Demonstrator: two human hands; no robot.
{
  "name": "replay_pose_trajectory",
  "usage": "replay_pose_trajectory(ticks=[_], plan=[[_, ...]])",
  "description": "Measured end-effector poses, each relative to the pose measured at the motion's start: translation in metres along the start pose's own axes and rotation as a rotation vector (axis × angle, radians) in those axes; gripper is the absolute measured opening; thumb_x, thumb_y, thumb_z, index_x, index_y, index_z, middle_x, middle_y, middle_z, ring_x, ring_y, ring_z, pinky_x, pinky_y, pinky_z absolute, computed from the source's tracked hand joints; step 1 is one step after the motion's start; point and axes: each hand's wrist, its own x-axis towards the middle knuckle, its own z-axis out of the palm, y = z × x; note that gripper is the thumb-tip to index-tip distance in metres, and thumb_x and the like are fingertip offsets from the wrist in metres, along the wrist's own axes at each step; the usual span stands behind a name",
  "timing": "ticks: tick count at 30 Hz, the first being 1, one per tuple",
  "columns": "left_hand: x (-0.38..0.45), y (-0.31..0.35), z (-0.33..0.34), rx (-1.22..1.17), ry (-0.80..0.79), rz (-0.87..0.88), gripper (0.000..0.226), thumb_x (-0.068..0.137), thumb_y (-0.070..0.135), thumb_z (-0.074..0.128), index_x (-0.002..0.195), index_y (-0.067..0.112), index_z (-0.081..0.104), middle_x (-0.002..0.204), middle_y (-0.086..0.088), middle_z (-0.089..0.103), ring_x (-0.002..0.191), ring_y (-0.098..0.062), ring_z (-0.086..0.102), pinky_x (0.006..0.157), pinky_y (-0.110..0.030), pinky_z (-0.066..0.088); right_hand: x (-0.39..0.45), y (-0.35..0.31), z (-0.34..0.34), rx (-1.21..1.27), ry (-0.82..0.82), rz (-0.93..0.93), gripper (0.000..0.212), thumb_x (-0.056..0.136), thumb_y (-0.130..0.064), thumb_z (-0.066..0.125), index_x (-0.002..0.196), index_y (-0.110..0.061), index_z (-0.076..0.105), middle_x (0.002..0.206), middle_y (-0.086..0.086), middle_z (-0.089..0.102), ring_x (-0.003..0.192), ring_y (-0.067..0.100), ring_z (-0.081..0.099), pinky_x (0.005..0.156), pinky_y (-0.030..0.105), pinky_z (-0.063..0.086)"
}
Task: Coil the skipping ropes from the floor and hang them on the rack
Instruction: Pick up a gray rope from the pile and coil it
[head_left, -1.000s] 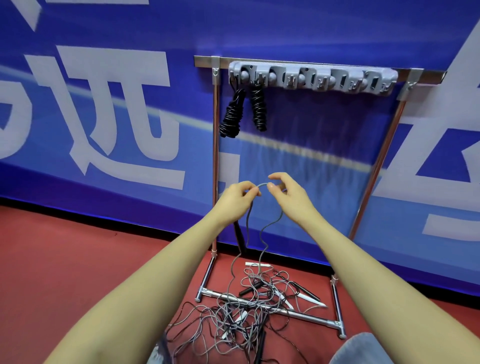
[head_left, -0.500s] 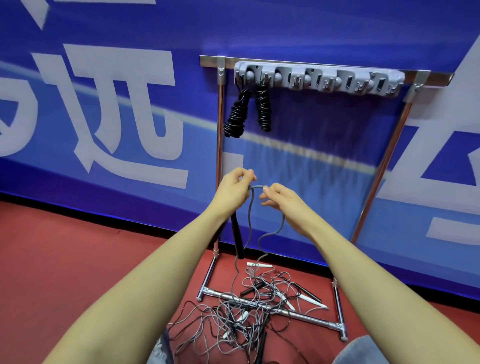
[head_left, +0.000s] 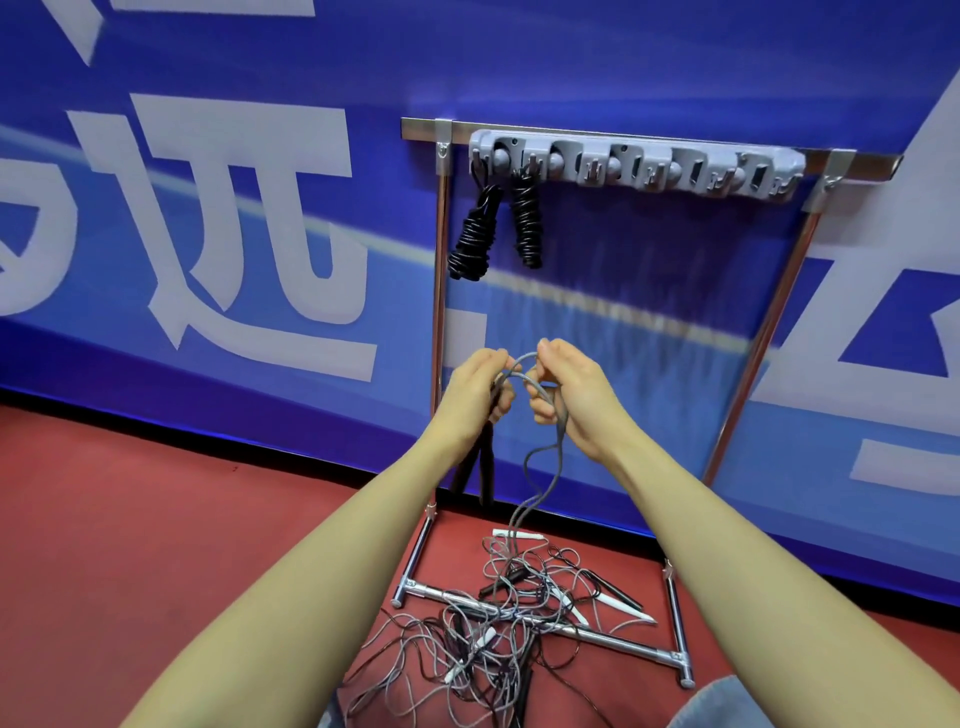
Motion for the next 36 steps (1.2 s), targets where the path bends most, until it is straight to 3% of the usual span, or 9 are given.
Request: replay_pose_trajectory(ticks=[4, 9, 13, 16, 20, 24, 28, 33, 36], plan=[[-0.009, -0.016, 0.004, -0.035, -0.023, -0.025, 0.026, 0.067, 0.015, 0.049, 0.091, 0.010, 0.056, 0.078, -0.010, 0.058, 0.065, -0.014, 0.053, 0.067, -0.026, 0.044, 0.000, -0.004, 0.003, -0.061, 0.072, -0.055, 0.032, 0.103, -0.029, 0.036, 0.075, -0.013, 0.038, 0.058, 0.006, 0.052, 0.040, 0.018, 0.038, 0.047, 0.028, 0.029], [-0.019, -0.029, 0.015, 0.277, -0.013, 0.003, 0.019, 0.083, 0.007, 0.060, 0.101, 0.009, 0.054, 0.073, -0.001, 0.055, 0.064, -0.010, 0.051, 0.066, -0.020, 0.044, -0.001, -0.006, -0.002, -0.022, 0.134, -0.032, 0.032, 0.103, -0.031, 0.035, 0.076, -0.014, 0.039, 0.060, 0.008, 0.052, 0.041, 0.018, 0.042, 0.045, 0.026, 0.033], [-0.011, -0.029, 0.022, 0.419, 0.126, 0.042, 0.018, 0.096, 0.022, 0.048, 0.084, 0.009, 0.053, 0.066, 0.000, 0.051, 0.064, -0.020, 0.051, 0.068, -0.041, 0.047, -0.003, -0.008, -0.011, 0.037, 0.137, 0.009, 0.031, 0.103, -0.026, 0.035, 0.075, -0.013, 0.043, 0.060, 0.007, 0.060, 0.044, 0.021, 0.051, 0.049, 0.028, 0.042], [-0.008, -0.024, 0.019, 0.600, 0.218, 0.093, 0.025, 0.099, 0.026, 0.042, 0.089, 0.006, 0.054, 0.067, -0.003, 0.052, 0.065, -0.027, 0.050, 0.059, -0.036, 0.038, -0.004, -0.012, -0.022, -0.017, 0.097, 0.115, 0.025, 0.098, -0.024, 0.040, 0.086, -0.010, 0.057, 0.067, 0.011, 0.068, 0.059, 0.029, 0.067, 0.059, 0.030, 0.048], [-0.006, -0.020, 0.009, 0.939, 0.223, 0.132, 0.028, 0.100, 0.032, 0.038, 0.101, 0.009, 0.054, 0.081, -0.014, 0.062, 0.076, -0.035, 0.057, 0.065, -0.041, 0.049, -0.007, -0.014, -0.037, -0.212, -0.125, 0.268, 0.031, 0.089, -0.019, 0.039, 0.104, -0.013, 0.065, 0.094, 0.017, 0.073, 0.088, 0.035, 0.071, 0.080, 0.037, 0.047], [-0.004, -0.018, 0.002, 1.194, 0.184, 0.148, 0.029, 0.101, 0.031, 0.035, 0.102, 0.007, 0.050, 0.088, -0.015, 0.062, 0.082, -0.037, 0.058, 0.062, -0.036, 0.040, -0.006, -0.004, -0.032, -0.435, -0.074, 0.134, 0.017, 0.090, -0.027, 0.059, 0.094, -0.013, 0.069, 0.084, 0.005, 0.074, 0.084, 0.026, 0.071, 0.069, 0.032, 0.043], [-0.006, -0.011, 0.001, 1.389, 0.112, 0.173, 0.024, 0.101, 0.026, 0.036, 0.108, 0.006, 0.049, 0.095, -0.014, 0.063, 0.087, -0.035, 0.059, 0.061, -0.033, 0.036, -0.002, 0.006, -0.028, -0.762, -0.007, -0.038, 0.015, 0.085, -0.031, 0.068, 0.093, -0.019, 0.071, 0.091, -0.006, 0.069, 0.091, 0.009, 0.060, 0.079, 0.025, 0.046], [-0.014, -0.013, 0.003, 1.389, 0.077, 0.149, 0.021, 0.099, 0.023, 0.038, 0.107, 0.007, 0.049, 0.096, -0.013, 0.063, 0.087, -0.034, 0.059, 0.062, -0.034, 0.038, -0.010, 0.017, -0.019, -0.698, 0.025, -0.099, 0.008, 0.089, -0.018, 0.062, 0.090, -0.013, 0.068, 0.085, 0.004, 0.070, 0.084, 0.027, 0.065, 0.073, 0.039, 0.052], [-0.020, -0.018, 0.003, 1.355, 0.093, 0.109, 0.019, 0.099, 0.021, 0.040, 0.107, 0.006, 0.048, 0.097, -0.015, 0.063, 0.089, -0.037, 0.060, 0.063, -0.036, 0.038, -0.016, 0.032, -0.016, -0.737, -0.017, -0.091, 0.016, 0.087, -0.017, 0.065, 0.101, -0.013, 0.062, 0.097, 0.004, 0.068, 0.090, 0.023, 0.064, 0.081, 0.038, 0.052]])
